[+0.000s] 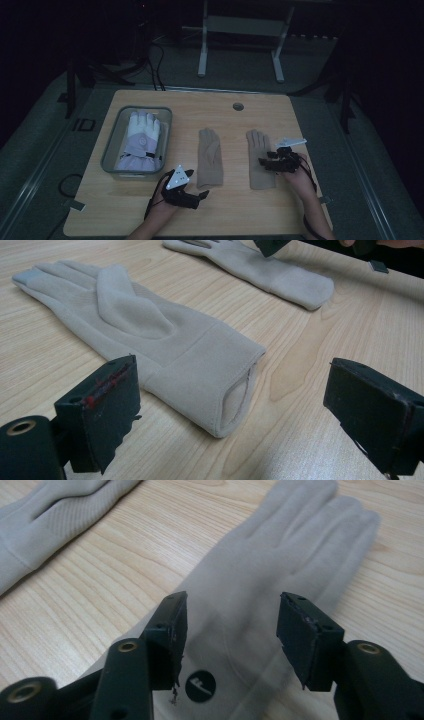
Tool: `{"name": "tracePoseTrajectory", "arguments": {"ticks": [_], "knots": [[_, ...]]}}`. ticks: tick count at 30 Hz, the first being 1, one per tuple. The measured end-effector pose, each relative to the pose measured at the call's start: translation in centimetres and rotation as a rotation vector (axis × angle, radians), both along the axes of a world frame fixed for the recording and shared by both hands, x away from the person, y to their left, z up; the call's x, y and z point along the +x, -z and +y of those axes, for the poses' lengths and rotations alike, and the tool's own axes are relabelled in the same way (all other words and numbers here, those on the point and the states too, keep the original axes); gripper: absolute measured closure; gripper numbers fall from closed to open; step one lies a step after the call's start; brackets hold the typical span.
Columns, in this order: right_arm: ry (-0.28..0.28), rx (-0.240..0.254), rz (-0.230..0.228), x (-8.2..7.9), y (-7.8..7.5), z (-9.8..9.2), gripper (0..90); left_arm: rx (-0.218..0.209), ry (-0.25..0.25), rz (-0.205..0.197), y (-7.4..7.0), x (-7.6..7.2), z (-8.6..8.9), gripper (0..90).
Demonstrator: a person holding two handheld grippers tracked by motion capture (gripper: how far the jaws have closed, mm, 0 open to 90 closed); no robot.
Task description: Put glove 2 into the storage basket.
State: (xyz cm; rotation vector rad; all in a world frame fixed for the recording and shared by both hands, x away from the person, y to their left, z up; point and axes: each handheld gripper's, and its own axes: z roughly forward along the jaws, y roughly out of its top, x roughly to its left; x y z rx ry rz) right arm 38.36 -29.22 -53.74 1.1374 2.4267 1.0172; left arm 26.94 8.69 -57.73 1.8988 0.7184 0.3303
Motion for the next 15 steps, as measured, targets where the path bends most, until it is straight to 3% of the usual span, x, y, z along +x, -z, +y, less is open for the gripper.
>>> {"name": "tracePoseTrajectory", "arguments": {"ticks": [2,6,8,12,13,15], "knots": [[-0.003,0.001,-0.011,0.1,0.1,0.1,42.1,0.0,0.0,-0.002,0.0,0.0,0.0,8.3],[-0.013,-0.057,-0.012,0.6,1.5,0.3,40.2,0.0,0.001,-0.002,0.0,-0.1,0.0,8.3],[-0.004,-0.082,-0.038,0.4,1.6,0.4,50.6,-0.002,0.0,-0.003,0.0,-0.1,0.0,8.3],[0.038,-0.094,-0.037,0.1,1.5,0.8,75.4,0.005,-0.002,-0.005,0.0,-0.1,0.0,8.3],[0.077,-0.091,-0.023,0.0,1.4,1.0,77.8,0.004,-0.003,-0.004,0.0,-0.1,0.0,8.3],[0.096,-0.09,-0.017,0.0,1.4,1.2,79.1,0.004,-0.003,-0.003,0.0,-0.1,0.0,8.3]]}}
